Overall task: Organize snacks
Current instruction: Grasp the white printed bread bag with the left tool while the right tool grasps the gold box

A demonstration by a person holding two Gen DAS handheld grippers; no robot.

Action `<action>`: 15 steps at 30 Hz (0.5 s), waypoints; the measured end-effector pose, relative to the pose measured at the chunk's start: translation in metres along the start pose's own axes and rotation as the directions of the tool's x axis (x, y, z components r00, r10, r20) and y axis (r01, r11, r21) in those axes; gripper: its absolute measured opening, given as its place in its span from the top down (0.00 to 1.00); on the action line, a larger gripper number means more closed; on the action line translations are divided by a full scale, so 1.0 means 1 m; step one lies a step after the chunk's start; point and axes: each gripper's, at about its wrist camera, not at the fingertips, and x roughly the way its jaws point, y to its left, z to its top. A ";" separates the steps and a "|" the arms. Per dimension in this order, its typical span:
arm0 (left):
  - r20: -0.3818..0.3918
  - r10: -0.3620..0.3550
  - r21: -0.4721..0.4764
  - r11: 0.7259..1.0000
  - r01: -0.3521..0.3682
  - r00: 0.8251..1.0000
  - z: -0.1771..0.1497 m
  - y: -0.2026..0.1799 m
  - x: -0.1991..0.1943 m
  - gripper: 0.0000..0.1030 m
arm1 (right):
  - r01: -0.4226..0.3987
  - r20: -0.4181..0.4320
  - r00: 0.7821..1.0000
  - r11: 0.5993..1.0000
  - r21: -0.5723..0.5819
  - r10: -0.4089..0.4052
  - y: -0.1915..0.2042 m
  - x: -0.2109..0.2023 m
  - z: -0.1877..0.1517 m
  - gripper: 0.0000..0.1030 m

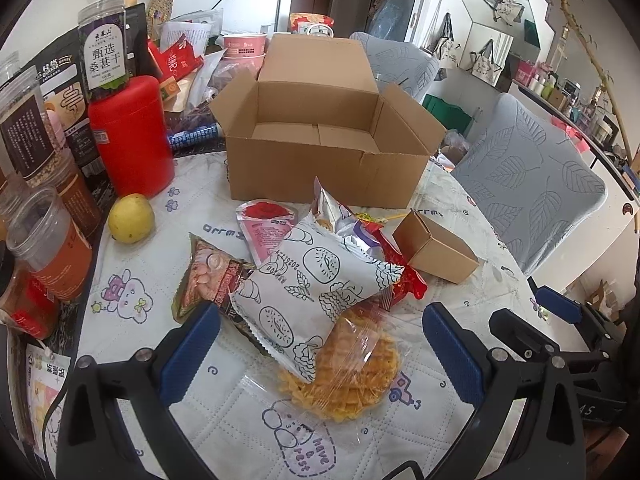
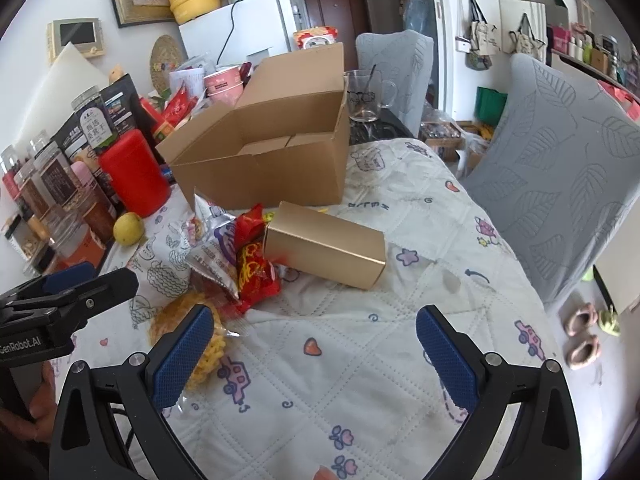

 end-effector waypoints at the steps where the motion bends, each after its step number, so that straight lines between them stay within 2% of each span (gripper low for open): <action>1: -0.005 -0.001 0.004 1.000 0.001 1.000 0.001 0.000 0.003 0.00 | 0.000 -0.003 1.000 1.000 0.002 0.000 -0.001 0.002 0.000 0.00; 8: -0.036 0.000 0.023 1.000 0.001 0.999 0.004 0.000 0.026 0.00 | 0.001 -0.032 0.999 1.000 0.007 -0.001 -0.007 0.017 0.004 0.00; 15: -0.053 0.040 0.070 0.997 -0.036 0.998 0.009 0.000 0.051 0.00 | 0.006 -0.058 0.998 1.000 0.002 -0.006 -0.012 0.034 0.008 0.00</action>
